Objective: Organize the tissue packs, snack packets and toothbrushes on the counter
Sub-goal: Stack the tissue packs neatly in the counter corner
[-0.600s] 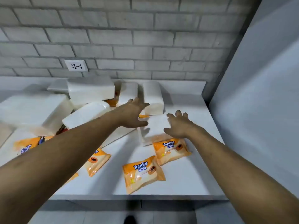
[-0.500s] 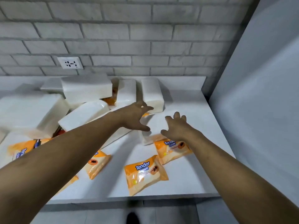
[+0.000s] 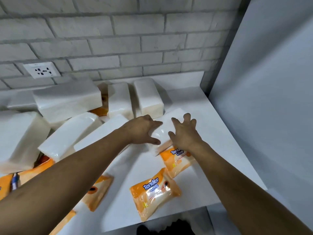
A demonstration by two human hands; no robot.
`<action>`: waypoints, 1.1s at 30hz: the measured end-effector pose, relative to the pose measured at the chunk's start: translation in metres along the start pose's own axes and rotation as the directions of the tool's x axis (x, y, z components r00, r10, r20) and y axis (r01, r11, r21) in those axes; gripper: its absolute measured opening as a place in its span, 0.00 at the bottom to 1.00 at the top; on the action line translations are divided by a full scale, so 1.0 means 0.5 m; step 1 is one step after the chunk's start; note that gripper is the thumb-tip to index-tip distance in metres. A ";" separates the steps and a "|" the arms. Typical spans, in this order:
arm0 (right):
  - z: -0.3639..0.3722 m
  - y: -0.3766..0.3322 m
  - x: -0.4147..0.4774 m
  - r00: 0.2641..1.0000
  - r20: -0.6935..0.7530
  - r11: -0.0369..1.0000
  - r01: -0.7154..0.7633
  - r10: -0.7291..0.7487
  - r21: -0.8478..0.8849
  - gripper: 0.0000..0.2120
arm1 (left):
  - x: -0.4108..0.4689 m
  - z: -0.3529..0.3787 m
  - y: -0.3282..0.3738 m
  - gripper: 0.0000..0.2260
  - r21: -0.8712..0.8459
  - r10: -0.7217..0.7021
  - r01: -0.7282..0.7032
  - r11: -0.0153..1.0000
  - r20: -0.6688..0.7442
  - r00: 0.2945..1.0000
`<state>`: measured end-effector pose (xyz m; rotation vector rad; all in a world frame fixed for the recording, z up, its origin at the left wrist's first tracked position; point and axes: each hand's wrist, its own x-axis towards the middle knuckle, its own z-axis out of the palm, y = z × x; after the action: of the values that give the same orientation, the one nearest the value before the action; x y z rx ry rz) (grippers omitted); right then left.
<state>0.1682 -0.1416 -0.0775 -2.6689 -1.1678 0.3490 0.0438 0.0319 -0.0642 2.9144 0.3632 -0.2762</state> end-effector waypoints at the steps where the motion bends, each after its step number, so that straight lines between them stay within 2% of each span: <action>1: 0.001 0.005 0.005 1.000 -0.010 1.000 -0.011 0.011 0.014 0.27 | 0.005 0.003 0.002 0.41 -0.014 -0.015 0.015 1.000 -0.006 1.000; 4: 0.000 0.021 0.015 0.994 -0.062 0.994 -0.085 0.090 0.075 0.28 | 0.026 0.010 0.016 0.42 -0.067 -0.066 0.065 0.996 -0.017 0.998; 6: -0.002 0.032 0.023 0.982 -0.101 0.974 -0.141 0.160 0.179 0.26 | 0.042 0.012 0.030 0.43 -0.100 -0.095 0.092 0.991 -0.022 0.995; 10: -0.011 0.060 0.054 0.963 -0.024 0.846 -0.224 0.269 0.484 0.21 | 0.081 0.014 0.072 0.40 -0.162 -0.167 0.153 0.975 -0.073 0.983; 14: -0.026 0.095 0.092 0.968 0.024 0.752 -0.210 0.250 0.624 0.24 | 0.124 0.012 0.116 0.38 -0.265 -0.232 0.200 0.943 -0.096 0.968; 19: -0.047 0.147 0.139 0.969 0.051 0.711 -0.212 0.241 0.670 0.30 | 0.180 0.004 0.155 0.25 -0.467 -0.286 0.219 0.857 -0.078 0.955; 24: -0.059 0.197 0.181 0.980 0.035 0.724 -0.169 0.197 0.669 0.29 | 0.247 0.026 0.152 0.19 -0.675 -0.339 0.188 0.713 -0.098 0.936; 27: -0.062 0.224 0.208 0.981 0.027 0.727 -0.160 0.191 0.667 0.28 | 0.284 0.029 0.157 0.17 -0.772 -0.368 0.214 0.599 -0.027 0.929; 33: -0.075 0.271 0.259 0.980 0.002 0.738 -0.150 0.197 0.658 0.27 | 0.349 0.026 0.168 0.18 -0.843 -0.374 0.172 0.511 -0.037 0.927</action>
<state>0.3583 -0.1395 -0.0972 -2.1291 -0.6017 0.5721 0.2299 -0.0119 -0.0991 1.9070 0.7569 0.1629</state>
